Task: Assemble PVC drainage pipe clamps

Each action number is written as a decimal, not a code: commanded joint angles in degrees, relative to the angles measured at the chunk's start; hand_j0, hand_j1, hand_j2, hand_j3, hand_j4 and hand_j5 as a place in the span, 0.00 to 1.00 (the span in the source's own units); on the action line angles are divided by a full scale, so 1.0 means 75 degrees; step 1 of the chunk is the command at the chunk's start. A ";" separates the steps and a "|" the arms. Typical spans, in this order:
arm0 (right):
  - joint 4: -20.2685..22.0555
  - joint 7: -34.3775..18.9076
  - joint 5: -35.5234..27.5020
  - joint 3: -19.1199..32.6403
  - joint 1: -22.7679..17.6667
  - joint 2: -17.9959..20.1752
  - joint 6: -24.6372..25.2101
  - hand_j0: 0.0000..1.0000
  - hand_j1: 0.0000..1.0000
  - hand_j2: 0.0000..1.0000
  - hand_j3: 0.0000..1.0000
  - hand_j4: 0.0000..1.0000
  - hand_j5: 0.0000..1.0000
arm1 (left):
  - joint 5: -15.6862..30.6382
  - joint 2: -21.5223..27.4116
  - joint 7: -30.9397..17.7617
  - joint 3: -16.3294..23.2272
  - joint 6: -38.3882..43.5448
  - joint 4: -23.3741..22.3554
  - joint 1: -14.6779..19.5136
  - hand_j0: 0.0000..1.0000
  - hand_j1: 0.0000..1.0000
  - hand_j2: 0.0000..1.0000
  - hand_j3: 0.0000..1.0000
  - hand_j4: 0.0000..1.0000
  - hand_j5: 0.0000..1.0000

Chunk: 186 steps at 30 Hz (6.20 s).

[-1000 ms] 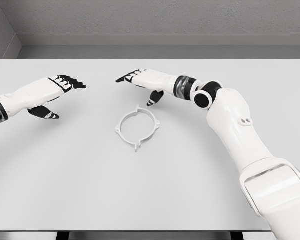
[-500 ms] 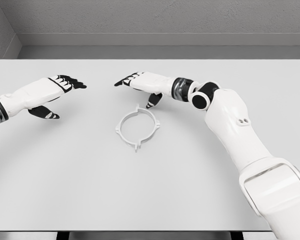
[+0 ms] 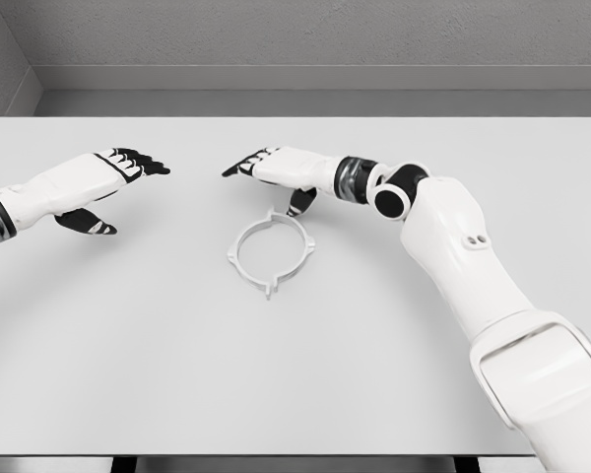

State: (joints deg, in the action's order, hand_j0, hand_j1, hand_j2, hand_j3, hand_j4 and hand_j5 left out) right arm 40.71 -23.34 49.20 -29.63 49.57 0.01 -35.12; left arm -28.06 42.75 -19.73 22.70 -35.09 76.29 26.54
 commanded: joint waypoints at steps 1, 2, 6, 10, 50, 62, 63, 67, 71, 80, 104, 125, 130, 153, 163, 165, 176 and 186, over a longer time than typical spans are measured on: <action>0.0010 0.0007 -0.0056 0.0014 0.0000 -0.0001 0.0016 1.00 1.00 1.00 1.00 1.00 1.00 | 0.0050 0.0007 0.0006 -0.0003 0.0012 0.0000 0.0000 1.00 1.00 1.00 1.00 1.00 1.00; 0.0010 -0.0005 -0.0056 0.0014 -0.0012 -0.0001 0.0016 1.00 1.00 1.00 1.00 1.00 1.00 | 0.0050 0.0007 0.0006 -0.0003 0.0012 0.0000 0.0000 1.00 1.00 1.00 1.00 1.00 1.00; 0.0022 -0.0005 -0.0056 0.0014 -0.0023 -0.0001 0.0016 1.00 1.00 1.00 1.00 1.00 1.00 | 0.0050 0.0007 0.0006 -0.0003 0.0012 0.0000 0.0000 1.00 1.00 1.00 1.00 1.00 1.00; 0.0057 -0.0005 -0.0056 -0.0033 -0.0035 -0.0001 0.0016 1.00 1.00 1.00 1.00 1.00 1.00 | 0.0050 0.0007 -0.0006 -0.0003 0.0012 0.0000 0.0000 1.00 1.00 1.00 1.00 1.00 1.00; 0.0291 -0.0028 -0.0056 -0.0197 -0.0129 -0.0001 0.0016 1.00 1.00 1.00 1.00 1.00 1.00 | 0.0050 -0.0005 0.0006 -0.0015 0.0012 0.0000 0.0000 1.00 1.00 1.00 1.00 1.00 1.00; 0.0303 -0.0028 -0.0056 -0.0197 -0.0176 -0.0001 0.0016 1.00 1.00 1.00 1.00 1.00 1.00 | 0.0050 -0.0017 -0.0006 -0.0015 0.0012 0.0011 0.0000 1.00 1.00 1.00 1.00 1.00 1.00; 0.0303 -0.0028 -0.0056 -0.0197 -0.0176 -0.0001 0.0016 1.00 1.00 1.00 1.00 1.00 1.00 | 0.0050 -0.0017 0.0006 -0.0015 0.0012 0.0011 0.0000 1.00 1.00 1.00 1.00 1.00 1.00; 0.0315 -0.0040 -0.0056 -0.0209 -0.0164 -0.0001 0.0016 1.00 1.00 1.00 1.00 1.00 1.00 | 0.0050 -0.0017 0.0006 -0.0015 0.0012 0.0000 0.0000 1.00 1.00 1.00 1.00 1.00 1.00; 0.0315 -0.0028 -0.0067 -0.0209 -0.0164 -0.0001 0.0016 1.00 1.00 1.00 1.00 1.00 1.00 | 0.0050 -0.0017 0.0006 -0.0015 0.0012 0.0000 0.0000 1.00 1.00 1.00 1.00 1.00 1.00; 0.0268 -0.0005 -0.0067 -0.0174 -0.0141 -0.0001 0.0016 1.00 1.00 1.00 1.00 1.00 1.00 | 0.0050 -0.0017 0.0006 -0.0015 0.0012 0.0000 0.0000 1.00 1.00 1.00 1.00 1.00 1.00; 0.3431 0.0195 -0.0208 0.2673 -0.1535 0.0760 0.0016 1.00 1.00 1.00 1.00 1.00 1.00 | 0.0050 -0.0029 0.0006 -0.0015 0.0012 0.0023 -0.0012 1.00 1.00 1.00 1.00 1.00 1.00; 0.6537 -0.0251 -0.1860 0.1901 -0.4441 0.2483 0.0016 1.00 1.00 1.00 1.00 1.00 1.00 | 0.0027 -0.1083 -0.0006 0.0430 0.0012 0.0398 0.0012 1.00 1.00 1.00 1.00 1.00 1.00; 0.6561 -0.0251 -0.1872 0.1443 -0.4430 0.2483 0.0016 1.00 1.00 1.00 1.00 1.00 1.00 | 0.0027 -0.1189 -0.0006 0.0465 0.0012 0.0410 0.0000 1.00 1.00 1.00 1.00 1.00 1.00; 0.5354 -0.0263 -0.1814 0.0775 -0.3445 0.2155 0.0016 1.00 1.00 1.00 1.00 1.00 1.00 | 0.0074 -0.0427 0.0006 0.0290 0.0012 -0.0071 0.0398 1.00 1.00 1.00 1.00 1.00 1.00; 0.4206 -0.0239 -0.1814 0.0787 -0.2754 0.1909 0.0016 1.00 1.00 1.00 1.00 1.00 1.00 | 0.0074 -0.0427 0.0006 0.0290 0.0012 -0.0071 0.0410 1.00 1.00 1.00 1.00 1.00 1.00; 0.4159 -0.0239 -0.1802 0.0787 -0.2754 0.1897 0.0016 1.00 1.00 1.00 1.00 1.00 1.00 | 0.0074 -0.0427 0.0006 0.0290 0.0012 -0.0071 0.0410 1.00 1.00 1.00 1.00 1.00 1.00; 0.3784 -0.0239 -0.1790 0.0764 -0.2531 0.1721 0.0016 1.00 1.00 1.00 1.00 1.00 1.00 | 0.0074 -0.0333 0.0006 0.0266 0.0012 -0.0071 0.0387 1.00 1.00 1.00 1.00 1.00 1.00; 0.3526 -0.0239 -0.1778 0.0717 -0.2391 0.1546 0.0016 1.00 1.00 1.00 1.00 1.00 1.00 | 0.0074 -0.0322 0.0006 0.0231 0.0012 -0.0071 0.0387 1.00 1.00 1.00 1.00 1.00 1.00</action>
State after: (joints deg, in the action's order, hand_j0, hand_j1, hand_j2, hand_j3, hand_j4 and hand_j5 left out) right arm 67.56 -25.17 36.27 -24.23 31.73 11.92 -35.12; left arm -27.89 40.29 -19.72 24.50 -35.09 75.75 29.44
